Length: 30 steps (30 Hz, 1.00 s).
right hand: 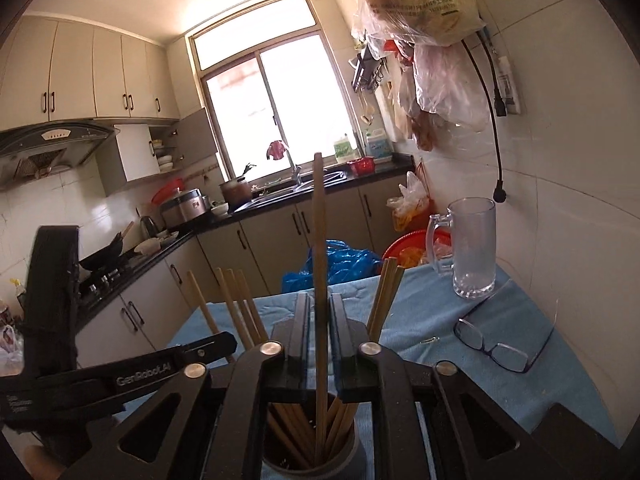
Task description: Organize utensils
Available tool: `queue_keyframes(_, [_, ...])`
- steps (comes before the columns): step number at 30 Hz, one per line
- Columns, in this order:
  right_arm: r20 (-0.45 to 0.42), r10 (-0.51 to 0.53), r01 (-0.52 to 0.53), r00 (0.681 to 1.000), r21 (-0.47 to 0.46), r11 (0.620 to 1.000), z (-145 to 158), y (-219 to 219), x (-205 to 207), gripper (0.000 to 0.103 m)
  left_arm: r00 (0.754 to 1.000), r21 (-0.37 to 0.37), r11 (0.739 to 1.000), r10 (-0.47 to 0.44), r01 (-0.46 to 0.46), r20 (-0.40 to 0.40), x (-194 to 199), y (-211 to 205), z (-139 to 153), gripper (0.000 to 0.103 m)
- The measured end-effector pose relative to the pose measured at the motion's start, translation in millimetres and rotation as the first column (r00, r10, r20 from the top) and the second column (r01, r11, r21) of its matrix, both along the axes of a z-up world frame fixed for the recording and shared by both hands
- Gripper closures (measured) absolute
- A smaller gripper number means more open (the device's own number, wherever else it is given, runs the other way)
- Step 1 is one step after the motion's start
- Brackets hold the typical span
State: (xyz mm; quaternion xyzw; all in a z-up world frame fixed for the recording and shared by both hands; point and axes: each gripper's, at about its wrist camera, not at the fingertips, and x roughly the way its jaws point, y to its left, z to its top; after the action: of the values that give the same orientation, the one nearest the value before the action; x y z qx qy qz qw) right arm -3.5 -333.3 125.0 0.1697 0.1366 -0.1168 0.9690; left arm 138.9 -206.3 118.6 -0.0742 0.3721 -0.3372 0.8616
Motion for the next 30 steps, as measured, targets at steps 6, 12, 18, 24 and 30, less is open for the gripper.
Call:
queue_keyframes(6, [0.045,-0.008,0.007,0.999,0.029,1.0,19.9,-8.0,-36.8,0.07,1.0,-0.012,1.0,0.01,-0.01,0.023,-12.7,7.3,10.1,0.08])
queue_keyframes(12, [0.029,-0.026,0.026,0.999,0.021,0.999,24.4,-12.6,-82.1,0.045,0.996,-0.034,0.997,0.067,-0.065,0.057,-39.6,36.8,18.5,0.06])
queue_keyframes(18, [-0.153,0.003,-0.002,0.988,0.007,1.0,-26.9,1.9,-108.2,0.042,0.973,0.024,0.981,0.188,-0.193,0.131,-86.9,81.8,-8.8,0.035])
queue_keyframes(24, [-0.265,0.014,0.008,0.964,0.084,0.996,-75.9,13.2,-124.5,0.042,0.959,0.208,0.942,0.233,-0.265,0.164,-138.5,112.6,-71.9,0.028])
queue_keyframes(30, [-0.33,0.034,-0.014,0.944,0.061,0.998,-93.0,35.7,-124.4,0.042,0.948,0.27,0.909,0.301,-0.317,0.101,-155.7,138.8,-111.8,0.026])
